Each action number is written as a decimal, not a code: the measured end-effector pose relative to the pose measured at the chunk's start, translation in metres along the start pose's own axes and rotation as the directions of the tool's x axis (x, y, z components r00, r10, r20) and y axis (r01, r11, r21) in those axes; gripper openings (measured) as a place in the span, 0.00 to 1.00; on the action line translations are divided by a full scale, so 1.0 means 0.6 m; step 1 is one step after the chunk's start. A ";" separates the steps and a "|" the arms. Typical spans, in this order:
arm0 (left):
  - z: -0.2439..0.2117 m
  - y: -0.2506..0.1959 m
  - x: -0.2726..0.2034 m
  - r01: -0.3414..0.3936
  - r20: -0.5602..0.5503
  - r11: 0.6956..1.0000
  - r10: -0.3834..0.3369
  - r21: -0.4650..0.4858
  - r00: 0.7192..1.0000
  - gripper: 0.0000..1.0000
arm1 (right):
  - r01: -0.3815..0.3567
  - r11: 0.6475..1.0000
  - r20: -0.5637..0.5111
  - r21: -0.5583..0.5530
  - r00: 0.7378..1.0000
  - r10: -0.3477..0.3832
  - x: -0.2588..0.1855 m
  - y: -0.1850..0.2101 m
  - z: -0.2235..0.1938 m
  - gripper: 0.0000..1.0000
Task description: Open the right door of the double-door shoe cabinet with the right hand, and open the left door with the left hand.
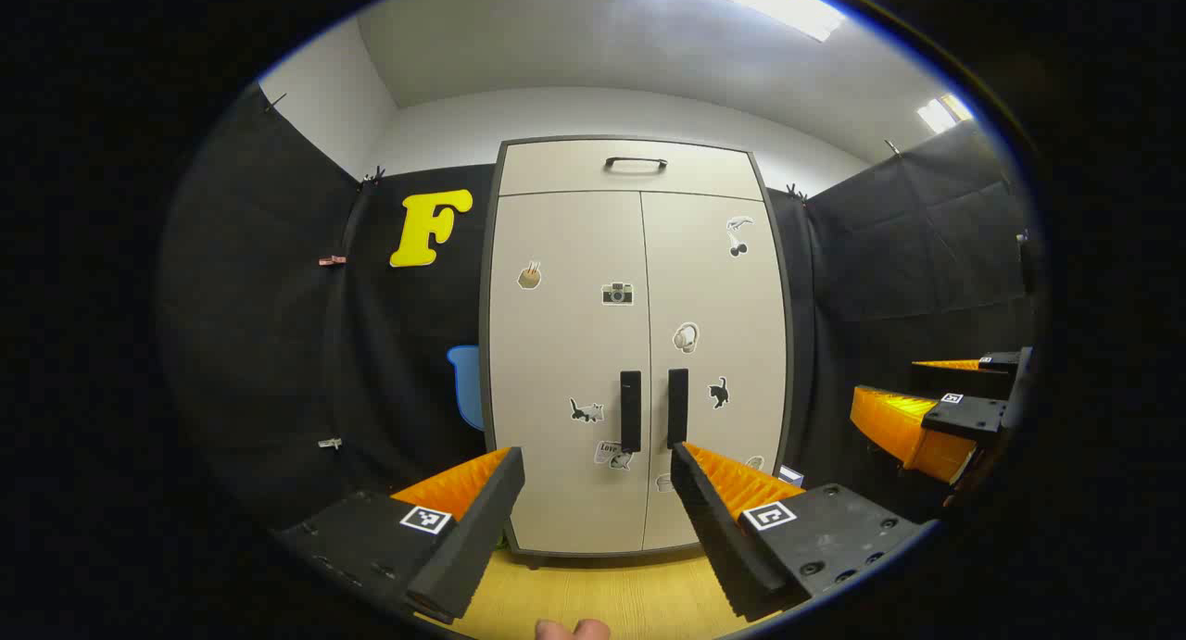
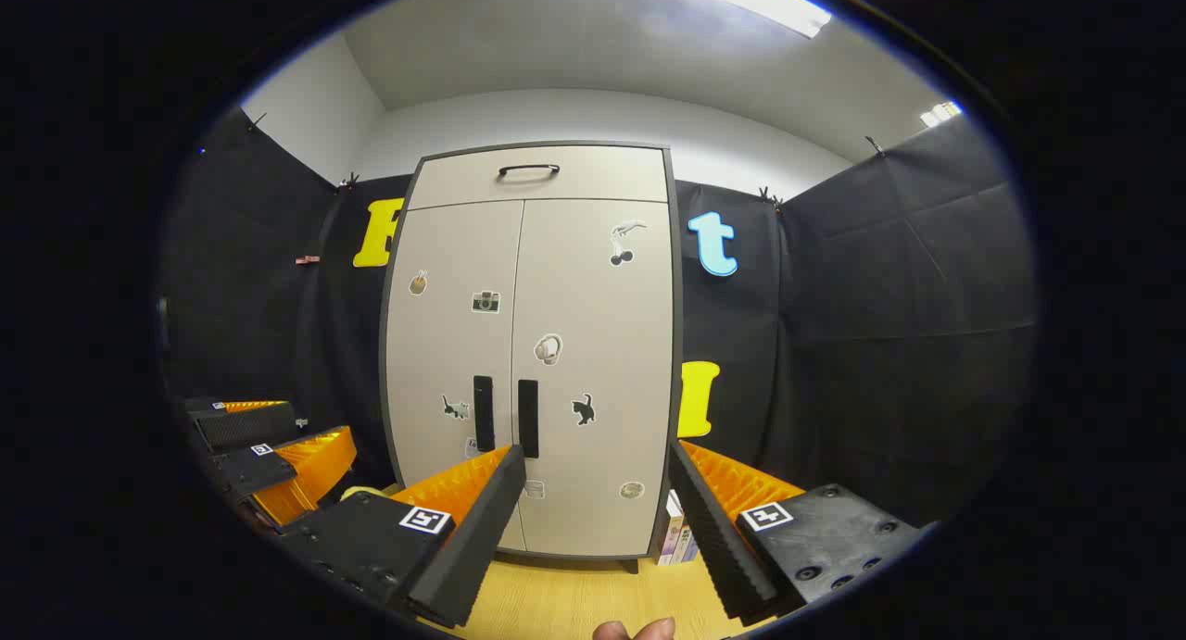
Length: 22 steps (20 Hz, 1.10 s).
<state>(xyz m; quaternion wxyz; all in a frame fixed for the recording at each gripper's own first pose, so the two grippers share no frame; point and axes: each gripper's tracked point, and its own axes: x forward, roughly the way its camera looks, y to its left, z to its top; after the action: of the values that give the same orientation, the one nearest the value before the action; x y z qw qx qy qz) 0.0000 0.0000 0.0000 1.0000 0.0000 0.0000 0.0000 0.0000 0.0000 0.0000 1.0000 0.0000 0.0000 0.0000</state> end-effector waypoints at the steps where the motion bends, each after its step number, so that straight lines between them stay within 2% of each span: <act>1: -0.003 -0.002 0.002 0.003 -0.002 1.000 -0.003 0.002 1.000 0.98 | 0.000 1.000 0.002 0.001 1.000 0.000 0.002 -0.001 0.002 0.98; 22: 0.002 0.034 0.006 -0.027 0.000 1.000 0.027 -0.007 1.000 0.98 | -0.011 1.000 -0.021 0.015 1.000 0.011 0.018 0.022 -0.006 0.97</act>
<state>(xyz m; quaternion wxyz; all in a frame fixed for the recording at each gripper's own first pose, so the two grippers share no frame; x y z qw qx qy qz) 0.0038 0.0204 0.0011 0.9999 -0.0037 0.0001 0.0133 0.0109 0.0130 -0.0038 0.9999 0.0075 0.0106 0.0056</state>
